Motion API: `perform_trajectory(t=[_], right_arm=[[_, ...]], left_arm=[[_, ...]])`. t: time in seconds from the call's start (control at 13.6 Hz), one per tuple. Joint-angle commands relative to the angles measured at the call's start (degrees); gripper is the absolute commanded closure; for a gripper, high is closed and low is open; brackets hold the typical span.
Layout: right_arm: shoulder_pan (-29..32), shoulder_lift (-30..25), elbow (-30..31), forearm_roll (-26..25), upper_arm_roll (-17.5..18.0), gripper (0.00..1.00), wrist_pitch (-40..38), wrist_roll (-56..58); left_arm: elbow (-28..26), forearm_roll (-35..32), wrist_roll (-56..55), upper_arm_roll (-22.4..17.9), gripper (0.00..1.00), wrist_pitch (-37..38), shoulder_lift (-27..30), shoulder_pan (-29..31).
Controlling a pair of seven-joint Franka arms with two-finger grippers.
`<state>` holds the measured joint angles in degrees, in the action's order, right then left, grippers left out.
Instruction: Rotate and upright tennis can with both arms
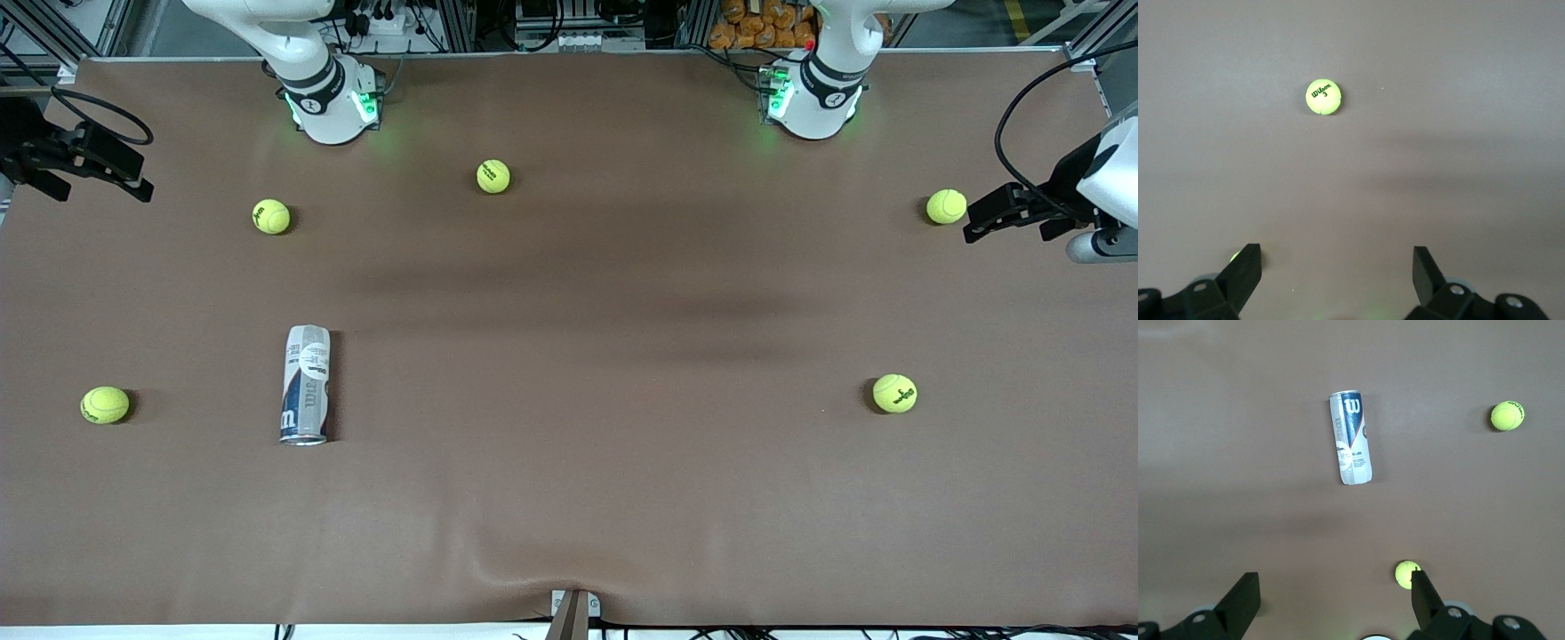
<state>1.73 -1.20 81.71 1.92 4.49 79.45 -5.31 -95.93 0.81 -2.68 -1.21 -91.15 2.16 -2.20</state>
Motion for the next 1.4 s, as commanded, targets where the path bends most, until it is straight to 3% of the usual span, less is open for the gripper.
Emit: perform_trajectory(t=[0.0,1.32], right_arm=[[0.8,-1.3,1.4,0.5,0.3,0.0,0.2,0.8],[1.3,-1.1,1.4,0.4,0.1,0.0,1.3,0.9]], left_arm=[[1.1,-1.1,-0.1,0.2,0.0,-0.1,-0.5,0.2],[2.8,-3.3,1.4,0.6,0.0,0.2,-1.9,0.2]])
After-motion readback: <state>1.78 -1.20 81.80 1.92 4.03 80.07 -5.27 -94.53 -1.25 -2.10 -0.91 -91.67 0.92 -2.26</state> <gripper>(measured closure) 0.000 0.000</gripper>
